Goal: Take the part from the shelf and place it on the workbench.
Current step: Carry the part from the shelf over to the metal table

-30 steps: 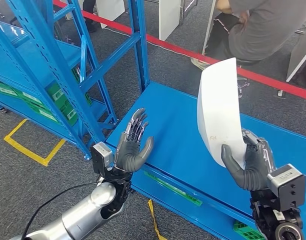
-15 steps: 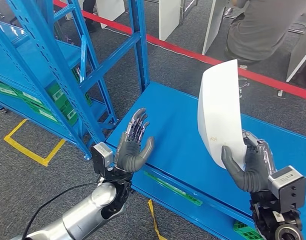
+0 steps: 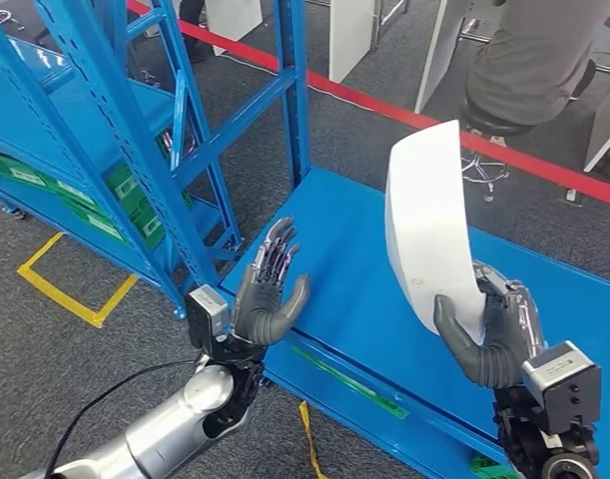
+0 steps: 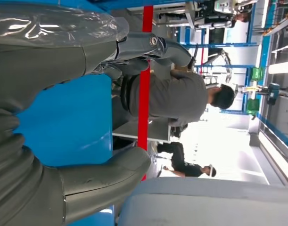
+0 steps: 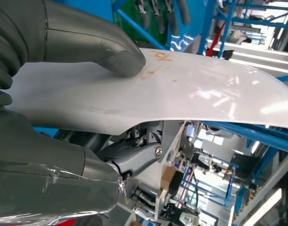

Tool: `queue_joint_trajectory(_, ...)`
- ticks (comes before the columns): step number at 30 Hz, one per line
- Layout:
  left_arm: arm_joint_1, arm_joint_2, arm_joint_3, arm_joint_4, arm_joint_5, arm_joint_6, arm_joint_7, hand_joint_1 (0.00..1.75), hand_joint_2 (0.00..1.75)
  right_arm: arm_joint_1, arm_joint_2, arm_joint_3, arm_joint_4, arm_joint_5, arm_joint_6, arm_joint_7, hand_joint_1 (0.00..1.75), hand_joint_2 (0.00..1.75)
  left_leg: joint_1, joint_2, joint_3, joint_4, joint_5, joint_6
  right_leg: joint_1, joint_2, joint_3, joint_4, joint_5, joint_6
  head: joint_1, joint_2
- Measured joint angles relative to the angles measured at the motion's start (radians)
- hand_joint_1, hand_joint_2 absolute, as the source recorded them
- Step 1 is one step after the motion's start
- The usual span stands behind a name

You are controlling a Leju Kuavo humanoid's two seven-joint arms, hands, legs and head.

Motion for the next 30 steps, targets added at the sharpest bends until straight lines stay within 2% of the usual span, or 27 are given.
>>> queue_joint_trajectory(1, 0.001, 0.000, 0.000, 0.000, -0.003, 0.000, 0.000, 0.00, 1.75, 0.000, 0.000, 0.000, 0.000, 0.006, 0.000, 0.001, 1.75, 1.75, 0.003, -0.011, 0.002, 0.003, -0.003, -0.004, -0.004, 0.001, 0.003, -0.018, 0.026, 0.005, 0.000, 0.000)
queue_joint_trajectory(2, 0.002, 0.000, 0.000, 0.000, -0.005, -0.001, -0.001, 0.00, 1.75, 0.000, 0.000, 0.000, -0.001, 0.012, -0.001, 0.002, 1.75, 1.75, 0.008, -0.022, 0.004, 0.008, -0.007, -0.011, -0.010, 0.005, 0.025, -0.075, 0.067, 0.010, 0.000, 0.000)
queue_joint_trajectory(4, 0.000, 0.000, 0.000, 0.000, -0.009, -0.002, -0.004, 0.00, 1.75, 0.000, 0.000, 0.001, -0.004, 0.020, -0.003, 0.003, 1.75, 1.75, 0.015, -0.045, 0.000, 0.026, -0.019, -0.029, -0.022, 0.044, 0.085, -0.209, 0.124, 0.022, 0.004, 0.000)
queue_joint_trajectory(5, -0.001, 0.000, 0.000, -0.001, -0.010, -0.003, -0.006, 0.00, 1.75, 0.000, 0.000, 0.001, -0.006, 0.022, -0.003, 0.003, 1.75, 1.75, 0.017, -0.056, -0.007, 0.035, -0.020, -0.039, -0.024, 0.061, 0.103, -0.246, 0.134, 0.021, 0.005, 0.000)
queue_joint_trajectory(6, -0.002, 0.000, 0.000, -0.001, -0.011, -0.004, -0.007, 0.00, 1.75, 0.001, 0.001, 0.002, -0.008, 0.023, -0.004, 0.004, 1.75, 1.75, 0.017, -0.066, -0.016, 0.040, -0.019, -0.047, -0.023, 0.072, 0.110, -0.259, 0.130, 0.017, 0.005, 0.000)
queue_joint_trajectory(8, -0.002, 0.000, 0.000, -0.002, -0.013, -0.005, -0.009, 0.00, 1.75, 0.001, 0.002, 0.004, -0.011, 0.025, -0.004, 0.004, 1.75, 1.75, 0.021, -0.084, -0.029, 0.040, -0.011, -0.061, -0.017, 0.057, 0.107, -0.255, 0.130, -0.002, -0.002, 0.000)
queue_joint_trajectory(9, -0.002, 0.001, 0.000, -0.002, -0.013, -0.005, -0.010, 0.00, 1.75, 0.001, 0.002, 0.004, -0.012, 0.026, -0.004, 0.004, 1.75, 1.75, 0.023, -0.076, -0.033, 0.044, -0.013, -0.065, -0.015, 0.045, 0.106, -0.254, 0.130, -0.010, -0.004, 0.000)
queue_joint_trajectory(10, -0.002, 0.001, 0.000, -0.003, -0.013, -0.005, -0.011, 0.00, 1.75, 0.000, 0.003, 0.005, -0.013, 0.026, -0.004, 0.003, 1.75, 1.75, 0.022, -0.053, -0.045, 0.066, -0.025, -0.067, -0.013, 0.032, 0.107, -0.256, 0.131, -0.019, -0.008, 0.000)
queue_joint_trajectory(11, -0.003, 0.002, 0.000, -0.003, -0.013, -0.005, -0.011, 0.00, 1.75, 0.000, 0.003, 0.005, -0.015, 0.026, -0.004, 0.003, 1.75, 1.75, 0.020, -0.024, -0.068, 0.111, -0.047, -0.067, -0.011, 0.019, 0.107, -0.257, 0.131, -0.027, -0.013, 0.000)
queue_joint_trajectory(12, -0.005, 0.002, 0.000, -0.003, -0.013, -0.005, -0.011, 0.00, 1.75, 0.000, 0.004, 0.005, -0.017, 0.026, -0.004, 0.003, 1.75, 1.75, 0.017, 0.009, -0.102, 0.179, -0.078, -0.066, -0.005, 0.005, 0.107, -0.258, 0.131, -0.034, -0.018, 0.000)
queue_joint_trajectory(13, -0.005, 0.002, 0.000, -0.003, -0.013, -0.005, -0.011, 0.00, 1.75, 0.001, 0.004, 0.005, -0.018, 0.026, -0.004, 0.003, 1.75, 1.75, 0.014, 0.029, -0.143, 0.258, -0.110, -0.065, 0.001, -0.010, 0.107, -0.258, 0.130, -0.040, -0.023, 0.000)
queue_joint_trajectory(14, -0.005, 0.001, 0.000, -0.003, -0.013, -0.005, -0.011, 0.00, 1.75, 0.002, 0.004, 0.005, -0.019, 0.026, -0.004, 0.003, 1.75, 1.75, 0.013, 0.036, -0.177, 0.324, -0.133, -0.062, 0.007, -0.025, 0.107, -0.258, 0.129, -0.044, -0.026, 0.000)
queue_joint_trajectory(15, -0.005, 0.002, 0.000, -0.003, -0.013, -0.005, -0.011, 0.00, 1.75, 0.002, 0.004, 0.006, -0.019, 0.026, -0.004, 0.003, 1.75, 1.75, 0.010, 0.038, -0.195, 0.358, -0.138, -0.057, 0.013, -0.039, 0.107, -0.258, 0.127, -0.048, -0.028, 0.000)
queue_joint_trajectory(16, -0.004, 0.002, 0.000, -0.003, -0.013, -0.005, -0.011, 0.00, 1.75, 0.002, 0.004, 0.006, -0.019, 0.026, -0.004, 0.003, 1.75, 1.75, 0.004, 0.039, -0.191, 0.349, -0.124, -0.049, 0.018, -0.053, 0.109, -0.258, 0.126, -0.051, -0.029, 0.000)
queue_joint_trajectory(17, -0.004, 0.002, 0.000, -0.003, -0.013, -0.005, -0.011, 0.00, 1.75, 0.002, 0.004, 0.006, -0.020, 0.026, -0.004, 0.003, 1.75, 1.75, -0.004, 0.045, -0.164, 0.299, -0.095, -0.038, 0.023, -0.066, 0.111, -0.259, 0.124, -0.054, -0.030, 0.000)
queue_joint_trajectory(18, -0.005, 0.002, 0.000, -0.003, -0.013, -0.005, -0.011, 0.00, 1.75, 0.001, 0.004, 0.006, -0.020, 0.026, -0.004, 0.003, 1.75, 1.75, -0.015, 0.062, -0.123, 0.225, -0.060, -0.025, 0.026, -0.078, 0.115, -0.259, 0.122, -0.056, -0.031, 0.000)
queue_joint_trajectory(19, -0.007, 0.002, 0.000, -0.003, -0.013, -0.005, -0.012, 0.00, 1.75, 0.001, 0.005, 0.006, -0.021, 0.027, -0.004, 0.003, 1.75, 1.75, -0.029, 0.091, -0.083, 0.151, -0.037, -0.010, 0.030, -0.090, 0.119, -0.259, 0.119, -0.056, -0.031, 0.000)
queue_joint_trajectory(20, -0.011, 0.001, 0.000, -0.003, -0.013, -0.005, -0.012, 0.00, 1.75, 0.001, 0.005, 0.006, -0.022, 0.027, -0.004, 0.002, 1.75, 1.75, -0.041, 0.115, -0.054, 0.096, -0.022, 0.002, 0.033, -0.101, 0.121, -0.260, 0.117, -0.056, -0.030, 0.000)
queue_joint_trajectory(21, -0.014, 0.001, 0.000, -0.004, -0.012, -0.004, -0.013, 0.00, 1.75, 0.000, 0.005, 0.006, -0.023, 0.028, -0.003, 0.001, 1.75, 1.75, -0.049, 0.130, -0.040, 0.065, -0.019, 0.011, 0.035, -0.113, 0.123, -0.261, 0.115, -0.054, -0.029, 0.000)
queue_joint_trajectory(22, -0.016, 0.001, 0.000, -0.004, -0.011, -0.002, -0.014, 0.00, 1.75, 0.000, 0.005, 0.006, -0.023, 0.029, -0.002, 0.000, 1.75, 1.75, -0.053, 0.131, -0.039, 0.054, -0.022, 0.015, 0.037, -0.125, 0.125, -0.262, 0.114, -0.052, -0.028, 0.000)
queue_joint_trajectory(23, -0.017, 0.001, 0.000, -0.004, -0.009, 0.000, -0.014, 0.00, 1.75, 0.000, 0.006, 0.006, -0.024, 0.029, 0.000, -0.001, 1.75, 1.75, -0.051, 0.115, -0.038, 0.049, -0.018, 0.018, 0.039, -0.138, 0.128, -0.265, 0.112, -0.049, -0.028, 0.000)
queue_joint_trajectory(24, -0.016, 0.001, 0.000, -0.005, -0.008, 0.003, -0.015, 0.00, 1.75, -0.001, 0.008, 0.006, -0.024, 0.029, 0.003, -0.003, 1.75, 1.75, -0.046, 0.101, -0.034, 0.041, -0.014, 0.019, 0.039, -0.134, 0.130, -0.263, 0.107, -0.044, -0.029, 0.000)
queue_joint_trajectory(26, -0.016, 0.000, 0.000, -0.006, -0.004, 0.009, -0.017, 0.00, 1.75, -0.001, 0.009, 0.006, -0.025, 0.029, 0.008, -0.006, 1.75, 1.75, -0.032, 0.076, -0.021, 0.025, -0.005, 0.022, 0.036, -0.080, 0.113, -0.215, 0.076, -0.033, -0.024, 0.000)
queue_joint_trajectory(27, -0.017, -0.002, 0.000, -0.006, -0.003, 0.011, -0.017, 0.00, 1.75, 0.000, 0.009, 0.006, -0.025, 0.029, 0.010, -0.007, 1.75, 1.75, -0.028, 0.064, -0.018, 0.022, -0.003, 0.023, 0.032, -0.043, 0.086, -0.157, 0.048, -0.028, -0.020, 0.000)
queue_joint_trajectory(28, -0.018, -0.003, 0.000, -0.006, -0.002, 0.013, -0.017, 0.00, 1.75, 0.001, 0.009, 0.006, -0.025, 0.029, 0.012, -0.008, 1.75, 1.75, -0.025, 0.050, -0.017, 0.022, -0.002, 0.024, 0.029, -0.019, 0.051, -0.084, 0.016, -0.023, -0.016, 0.000)
queue_joint_trajectory(29, -0.017, -0.004, 0.000, -0.006, -0.002, 0.015, -0.017, 0.00, 1.75, 0.004, 0.009, 0.006, -0.025, 0.029, 0.014, -0.008, 1.75, 1.75, -0.024, 0.035, -0.018, 0.022, -0.002, 0.024, 0.026, -0.010, 0.017, -0.018, -0.006, -0.018, -0.012, 0.000)
queue_joint_trajectory(30, -0.015, -0.005, 0.000, -0.006, -0.001, 0.017, -0.017, 0.00, 1.75, 0.006, 0.009, 0.007, -0.025, 0.029, 0.017, -0.008, 1.75, 1.75, -0.022, 0.020, -0.017, 0.022, -0.002, 0.024, 0.022, -0.007, -0.006, 0.022, -0.013, -0.014, -0.011, 0.000)
